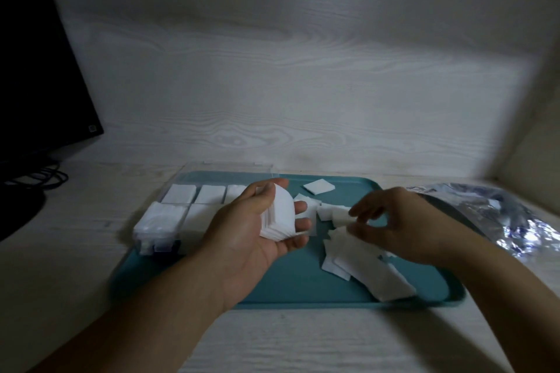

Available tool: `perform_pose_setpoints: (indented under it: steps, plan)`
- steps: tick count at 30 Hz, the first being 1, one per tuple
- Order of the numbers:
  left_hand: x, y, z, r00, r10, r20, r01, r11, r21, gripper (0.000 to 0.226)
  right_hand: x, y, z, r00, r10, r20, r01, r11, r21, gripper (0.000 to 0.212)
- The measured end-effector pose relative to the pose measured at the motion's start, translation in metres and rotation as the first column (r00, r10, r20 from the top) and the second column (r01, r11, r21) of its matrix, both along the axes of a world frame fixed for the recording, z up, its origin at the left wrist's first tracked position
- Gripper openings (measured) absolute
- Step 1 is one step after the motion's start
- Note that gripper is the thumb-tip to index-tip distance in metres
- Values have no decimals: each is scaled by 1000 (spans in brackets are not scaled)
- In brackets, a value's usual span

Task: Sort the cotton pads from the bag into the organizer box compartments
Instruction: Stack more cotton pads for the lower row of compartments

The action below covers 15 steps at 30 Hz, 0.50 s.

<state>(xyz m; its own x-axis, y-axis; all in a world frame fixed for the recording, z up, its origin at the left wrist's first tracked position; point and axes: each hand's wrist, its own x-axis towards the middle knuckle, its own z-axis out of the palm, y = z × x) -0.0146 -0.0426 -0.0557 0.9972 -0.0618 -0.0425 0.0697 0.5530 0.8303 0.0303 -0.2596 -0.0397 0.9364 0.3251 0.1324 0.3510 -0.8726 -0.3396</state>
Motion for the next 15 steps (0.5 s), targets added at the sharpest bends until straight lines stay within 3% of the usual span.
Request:
perform_pose_setpoints:
  steps: [4,7,12,15]
  plan:
    - [0,-1,-4,1000,27,5,-27,999,26,24,-9,9,0,988,83,-130,-105,979,-177,42]
    - [0,-3,-7,1000,29,7,-30,998,48,25,-8,13,-5,984,94,-151,-121,975,-185,37]
    - [-1,-6,-9,999,35,38,-39,992,116,25,-6,11,-1,981,180,-70,-176,983,58,17]
    - [-1,-7,-9,996,51,67,-61,986,156,23,-8,9,7,970,243,-26,-226,931,286,12]
